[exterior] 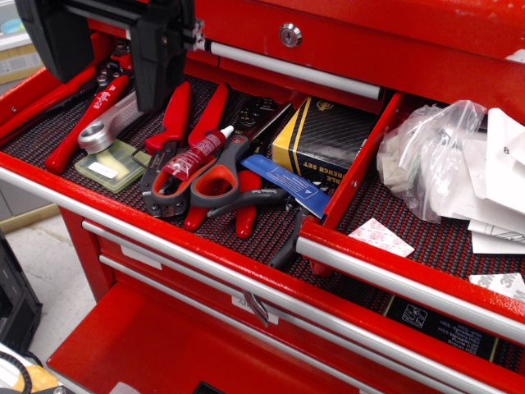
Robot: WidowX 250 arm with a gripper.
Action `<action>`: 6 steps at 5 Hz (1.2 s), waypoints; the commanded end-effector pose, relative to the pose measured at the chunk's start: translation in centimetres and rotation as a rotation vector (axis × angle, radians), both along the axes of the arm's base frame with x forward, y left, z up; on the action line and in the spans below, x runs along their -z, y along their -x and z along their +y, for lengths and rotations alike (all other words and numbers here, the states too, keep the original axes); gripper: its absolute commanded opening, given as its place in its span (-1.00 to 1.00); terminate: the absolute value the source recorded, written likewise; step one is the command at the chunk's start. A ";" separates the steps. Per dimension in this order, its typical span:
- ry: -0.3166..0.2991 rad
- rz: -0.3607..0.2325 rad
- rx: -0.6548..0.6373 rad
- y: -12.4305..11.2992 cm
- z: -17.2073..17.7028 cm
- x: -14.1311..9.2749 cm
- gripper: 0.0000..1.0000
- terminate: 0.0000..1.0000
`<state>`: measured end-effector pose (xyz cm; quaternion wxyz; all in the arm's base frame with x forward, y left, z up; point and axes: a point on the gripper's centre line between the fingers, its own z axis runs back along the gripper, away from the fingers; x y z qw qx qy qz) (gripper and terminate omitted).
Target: Pick up glue and put into drawer
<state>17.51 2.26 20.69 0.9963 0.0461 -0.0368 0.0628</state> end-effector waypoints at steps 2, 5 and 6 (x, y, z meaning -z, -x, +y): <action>0.009 -0.032 -0.042 -2.6 -0.3 1.1 1.00 -1.00; -0.030 -0.153 -0.029 -9.7 2.0 7.1 1.00 -1.00; -0.016 -0.149 -0.025 -10.6 2.9 8.1 1.00 -1.00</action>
